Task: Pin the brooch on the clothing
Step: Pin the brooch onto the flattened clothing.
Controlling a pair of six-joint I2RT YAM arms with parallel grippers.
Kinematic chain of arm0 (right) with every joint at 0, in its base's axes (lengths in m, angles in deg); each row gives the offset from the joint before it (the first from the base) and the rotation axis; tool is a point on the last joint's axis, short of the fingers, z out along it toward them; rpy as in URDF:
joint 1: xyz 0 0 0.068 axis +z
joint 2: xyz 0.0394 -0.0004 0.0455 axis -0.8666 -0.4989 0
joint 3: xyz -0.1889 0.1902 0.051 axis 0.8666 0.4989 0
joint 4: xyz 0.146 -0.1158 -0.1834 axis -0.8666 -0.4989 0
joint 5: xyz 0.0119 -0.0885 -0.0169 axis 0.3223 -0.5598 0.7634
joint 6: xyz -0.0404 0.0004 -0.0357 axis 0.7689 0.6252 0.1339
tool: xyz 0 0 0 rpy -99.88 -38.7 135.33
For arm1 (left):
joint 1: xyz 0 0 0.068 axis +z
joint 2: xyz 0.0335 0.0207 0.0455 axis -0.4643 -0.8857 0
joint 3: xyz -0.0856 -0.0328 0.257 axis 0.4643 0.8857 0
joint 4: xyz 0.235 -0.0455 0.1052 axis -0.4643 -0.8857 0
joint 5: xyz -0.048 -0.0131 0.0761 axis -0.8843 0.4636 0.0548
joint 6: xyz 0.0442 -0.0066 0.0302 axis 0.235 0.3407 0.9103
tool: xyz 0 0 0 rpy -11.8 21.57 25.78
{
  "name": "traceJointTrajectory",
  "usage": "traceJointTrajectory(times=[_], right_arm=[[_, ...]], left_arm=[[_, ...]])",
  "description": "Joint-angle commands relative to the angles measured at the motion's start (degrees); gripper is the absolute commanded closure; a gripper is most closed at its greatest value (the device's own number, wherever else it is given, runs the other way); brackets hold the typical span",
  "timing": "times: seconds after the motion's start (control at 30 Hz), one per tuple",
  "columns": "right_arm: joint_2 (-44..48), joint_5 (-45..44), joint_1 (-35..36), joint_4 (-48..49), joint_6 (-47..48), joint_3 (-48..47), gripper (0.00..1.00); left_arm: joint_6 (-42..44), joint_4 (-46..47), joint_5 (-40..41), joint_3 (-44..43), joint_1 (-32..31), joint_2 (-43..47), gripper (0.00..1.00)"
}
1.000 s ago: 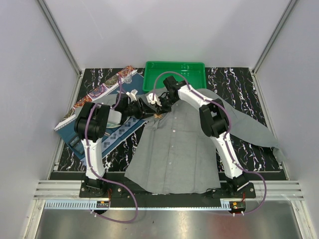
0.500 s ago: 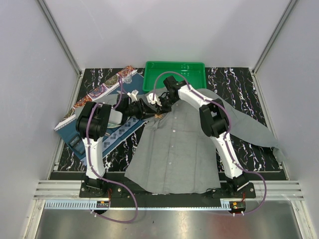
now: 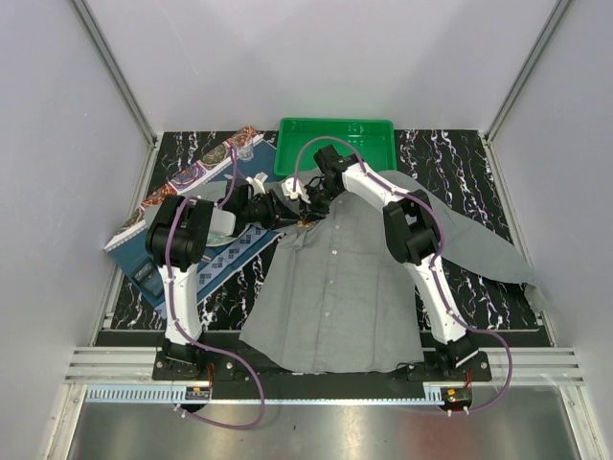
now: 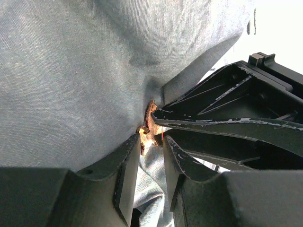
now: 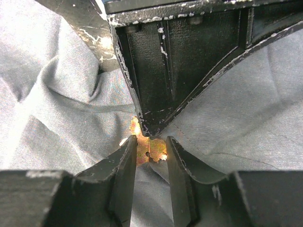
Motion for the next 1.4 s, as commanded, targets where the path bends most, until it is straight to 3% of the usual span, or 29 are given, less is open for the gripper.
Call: traceJointTrajectory(times=[0.0,0.23,0.57,0.7,0.83,1.2,1.37], right_arm=[[2.4,1.2,-0.6,-1.2,-1.9,-1.9,0.62],[3.1,2.4,-2.2,-1.5,-3.2,-2.3,0.71],[2.9,4.2,-2.2,-1.9,-3.0,-2.3,0.74],[2.0,4.4,-2.3,-1.8,-2.7,-2.9,0.84],[1.1,4.0,-2.1,-1.9,-2.5,-3.4,0.88],[0.5,3.6,-1.5,-2.7,-0.7,-3.1,0.87],[0.7,3.8,-1.2,-4.0,0.5,-2.9,0.82]], left_arm=[[2.8,-2.8,2.8,-1.2,-0.2,-0.7,0.67],[3.1,-3.0,2.8,-1.1,-0.2,-0.7,0.67],[3.5,-3.5,2.8,-1.4,-0.1,-0.8,0.67],[3.4,-3.5,2.7,-1.5,-0.1,-0.9,0.68],[3.4,-3.7,2.5,-1.7,-0.1,-1.0,0.68],[3.3,-3.9,2.4,-1.9,-0.1,-1.2,0.68],[3.5,-4.1,2.5,-2.2,0.0,-1.2,0.68]])
